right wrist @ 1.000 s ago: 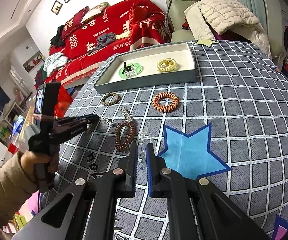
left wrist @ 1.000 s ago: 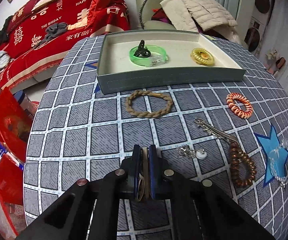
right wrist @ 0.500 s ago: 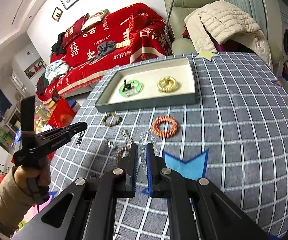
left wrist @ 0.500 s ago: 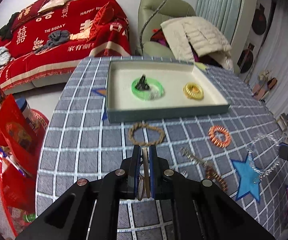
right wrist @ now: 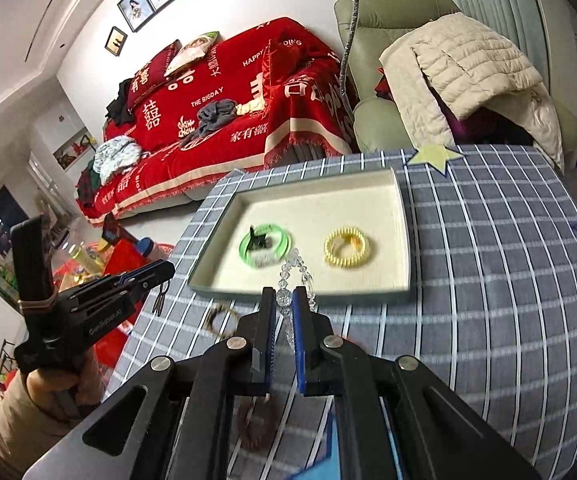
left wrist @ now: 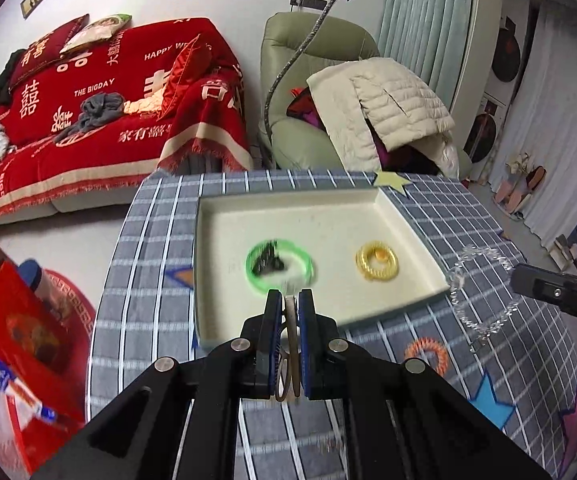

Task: Organize jewelry
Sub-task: 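Carry both into the tray, left onto the green bangle, right onto the yellow coil, and open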

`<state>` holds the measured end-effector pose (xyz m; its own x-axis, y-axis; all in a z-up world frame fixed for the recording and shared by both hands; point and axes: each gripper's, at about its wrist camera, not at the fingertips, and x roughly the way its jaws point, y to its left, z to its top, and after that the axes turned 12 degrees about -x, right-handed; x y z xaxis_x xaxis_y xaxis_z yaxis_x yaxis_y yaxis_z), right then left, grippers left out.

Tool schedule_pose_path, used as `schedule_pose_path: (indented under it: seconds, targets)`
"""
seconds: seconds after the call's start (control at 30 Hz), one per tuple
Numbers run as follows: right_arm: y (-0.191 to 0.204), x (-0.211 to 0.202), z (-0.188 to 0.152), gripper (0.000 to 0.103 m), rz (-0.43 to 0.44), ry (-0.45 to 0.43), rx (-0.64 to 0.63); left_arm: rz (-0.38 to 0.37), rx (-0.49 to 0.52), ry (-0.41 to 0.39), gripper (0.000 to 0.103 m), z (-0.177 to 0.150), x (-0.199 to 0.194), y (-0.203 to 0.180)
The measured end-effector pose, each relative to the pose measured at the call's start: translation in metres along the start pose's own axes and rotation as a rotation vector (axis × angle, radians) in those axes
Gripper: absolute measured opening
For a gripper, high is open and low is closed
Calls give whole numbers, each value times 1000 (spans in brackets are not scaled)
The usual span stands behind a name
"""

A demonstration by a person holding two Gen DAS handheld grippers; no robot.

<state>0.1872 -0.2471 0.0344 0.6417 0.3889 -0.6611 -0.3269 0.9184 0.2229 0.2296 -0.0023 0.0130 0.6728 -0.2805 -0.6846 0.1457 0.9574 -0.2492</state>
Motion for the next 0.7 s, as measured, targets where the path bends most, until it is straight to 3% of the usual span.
schedule_pose_path:
  seconds: [0.3, 0.47, 0.7]
  targets:
    - [-20, 70, 34, 9, 17, 39, 22, 48, -1, 23, 30, 32, 53, -1]
    - [-29, 106, 35, 9, 17, 68, 32, 77, -11, 62, 30, 28, 83, 4]
    - [-57, 131, 23, 9, -63, 114, 73, 126, 0, 104, 30, 11, 113, 6]
